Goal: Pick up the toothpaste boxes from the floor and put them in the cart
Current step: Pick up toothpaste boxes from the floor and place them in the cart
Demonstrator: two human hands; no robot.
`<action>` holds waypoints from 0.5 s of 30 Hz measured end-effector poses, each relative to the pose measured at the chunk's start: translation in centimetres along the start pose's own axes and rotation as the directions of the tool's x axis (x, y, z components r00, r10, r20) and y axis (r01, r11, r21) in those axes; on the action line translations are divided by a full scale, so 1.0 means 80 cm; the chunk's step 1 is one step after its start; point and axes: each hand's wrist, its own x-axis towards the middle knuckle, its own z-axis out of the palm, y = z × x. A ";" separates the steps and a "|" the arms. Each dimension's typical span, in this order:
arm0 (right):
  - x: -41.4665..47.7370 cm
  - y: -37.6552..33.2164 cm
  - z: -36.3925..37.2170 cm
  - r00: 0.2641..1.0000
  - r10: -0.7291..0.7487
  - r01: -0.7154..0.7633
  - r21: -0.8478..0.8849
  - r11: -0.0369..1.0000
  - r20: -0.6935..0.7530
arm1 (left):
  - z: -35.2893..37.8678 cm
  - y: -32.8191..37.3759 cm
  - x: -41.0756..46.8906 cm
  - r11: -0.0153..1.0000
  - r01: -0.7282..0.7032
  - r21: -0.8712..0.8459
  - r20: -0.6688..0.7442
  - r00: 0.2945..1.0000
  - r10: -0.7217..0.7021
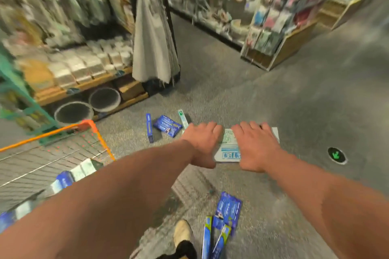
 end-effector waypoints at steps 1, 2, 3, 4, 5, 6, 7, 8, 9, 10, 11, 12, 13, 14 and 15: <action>-0.017 -0.008 -0.017 1.000 -0.004 0.004 -0.014 1.000 -0.018 | -0.016 0.006 -0.023 1.000 0.007 0.012 -0.029 1.000 -0.006; -0.035 -0.018 -0.034 0.999 -0.009 0.008 -0.026 1.000 -0.040 | -0.031 0.012 -0.047 1.000 0.014 0.018 -0.051 0.999 -0.013; -0.053 -0.028 -0.048 0.998 -0.010 0.008 -0.034 0.999 -0.061 | -0.045 0.018 -0.070 1.000 0.018 0.021 -0.067 0.998 -0.017; -0.071 -0.038 -0.060 0.997 -0.009 0.007 -0.035 0.999 -0.079 | -0.057 0.023 -0.093 1.000 0.022 0.021 -0.078 0.997 -0.020; -0.087 -0.050 -0.072 0.995 -0.008 0.006 -0.029 1.000 -0.099 | -0.069 0.026 -0.117 0.999 0.028 0.028 -0.083 0.996 -0.026; -0.101 -0.062 -0.082 0.993 -0.011 0.008 -0.026 1.000 -0.119 | -0.079 0.028 -0.140 0.999 0.040 0.037 -0.088 0.995 -0.036; -0.112 -0.074 -0.093 0.989 -0.020 0.015 -0.031 0.999 -0.144 | -0.088 0.028 -0.162 0.997 0.056 0.047 -0.098 0.994 -0.051; -0.120 -0.088 -0.105 0.985 -0.035 0.028 -0.044 0.999 -0.171 | -0.096 0.026 -0.184 0.995 0.077 0.057 -0.115 0.991 -0.070; -0.126 -0.102 -0.117 0.978 -0.056 0.044 -0.063 0.997 -0.202 | -0.104 0.022 -0.206 0.993 0.101 0.068 -0.136 0.987 -0.091; -0.130 -0.118 -0.129 0.970 -0.076 0.059 -0.079 0.995 -0.229 | -0.111 0.016 -0.228 0.989 0.125 0.079 -0.152 0.982 -0.112; -0.134 -0.136 -0.141 0.963 -0.097 0.077 -0.088 0.993 -0.251 | -0.115 0.008 -0.250 0.985 0.151 0.089 -0.161 0.978 -0.135; -0.135 -0.155 -0.152 0.956 -0.117 0.097 -0.088 0.991 -0.268 | -0.119 -0.001 -0.271 0.980 0.175 0.098 -0.171 0.973 -0.156; -0.135 -0.176 -0.161 0.951 -0.133 0.114 -0.083 0.990 -0.280 | -0.122 -0.012 -0.292 0.974 0.197 0.111 -0.178 0.968 -0.176; -0.134 -0.197 -0.169 0.947 -0.145 0.128 -0.079 0.989 -0.286 | -0.125 -0.025 -0.312 0.968 0.221 0.122 -0.186 0.963 -0.196; -0.132 -0.219 -0.178 0.943 -0.158 0.141 -0.079 0.987 -0.293 | -0.126 -0.039 -0.331 0.961 0.242 0.130 -0.197 0.957 -0.215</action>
